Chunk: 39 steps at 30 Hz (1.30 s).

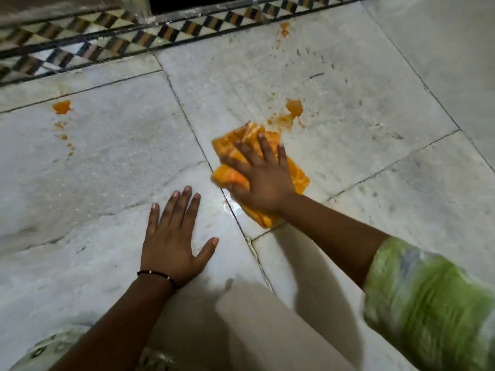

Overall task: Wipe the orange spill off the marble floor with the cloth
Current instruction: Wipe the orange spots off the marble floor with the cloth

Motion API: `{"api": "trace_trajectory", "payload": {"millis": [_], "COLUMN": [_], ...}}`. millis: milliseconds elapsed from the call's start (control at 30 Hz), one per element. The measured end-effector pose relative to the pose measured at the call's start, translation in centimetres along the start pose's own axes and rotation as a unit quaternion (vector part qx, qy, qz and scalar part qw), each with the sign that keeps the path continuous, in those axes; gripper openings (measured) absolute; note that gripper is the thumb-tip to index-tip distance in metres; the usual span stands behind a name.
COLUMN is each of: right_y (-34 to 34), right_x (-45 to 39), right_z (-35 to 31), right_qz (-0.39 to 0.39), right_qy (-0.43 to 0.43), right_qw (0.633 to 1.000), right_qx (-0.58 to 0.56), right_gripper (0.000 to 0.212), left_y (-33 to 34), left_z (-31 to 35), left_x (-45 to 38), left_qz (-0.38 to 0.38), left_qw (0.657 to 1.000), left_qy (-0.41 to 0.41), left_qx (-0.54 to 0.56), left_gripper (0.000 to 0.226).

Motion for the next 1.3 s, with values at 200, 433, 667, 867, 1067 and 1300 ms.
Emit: {"api": "trace_trajectory", "payload": {"millis": [200, 433, 667, 867, 1067, 1300], "right_y": [-0.6, -1.2, -1.4, -2.5, -1.4, -2.8], "right_x": [5.1, -5.1, 1.9, -6.8, -7.0, -5.5], "right_z": [7.5, 5.7, 9.9, 13.6, 5.8, 16.0], "right_qz": [0.028, -0.008, 0.051, 0.033, 0.05, 0.043], "right_qy": [0.036, 0.083, -0.002, 0.201, -0.058, 0.108], "right_qw": [0.999, 0.996, 0.999, 0.978, 0.997, 0.993], "right_qx": [0.001, -0.006, 0.012, -0.038, 0.023, 0.0], "right_gripper": [0.07, 0.068, 0.067, 0.072, 0.068, 0.072], "left_y": [-1.6, -1.7, -0.7, -0.8, -0.5, -0.4], "left_z": [1.1, 5.0, 4.7, 4.8, 4.6, 4.6], "left_x": [-3.0, -10.6, -12.0, -12.1, -12.3, -12.1], "left_qz": [0.045, 0.04, 0.051, 0.034, 0.043, 0.056], "left_qw": [0.999, 0.999, 0.998, 0.999, 0.998, 0.998], "left_qy": [0.002, 0.012, 0.009, -0.012, -0.007, 0.007], "left_qx": [0.028, 0.011, -0.031, -0.033, -0.036, -0.022], "left_gripper": [0.084, 0.087, 0.08, 0.081, 0.08, 0.079]}}
Point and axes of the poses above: each hand's wrist, its own x-axis away from the middle knuckle, its own y-axis out of the palm, z = x × y, the point moved 5 cm from there along -x, towards the middle knuckle, and after that the axes turned 9 degrees about -y, right-handed, at the moved point
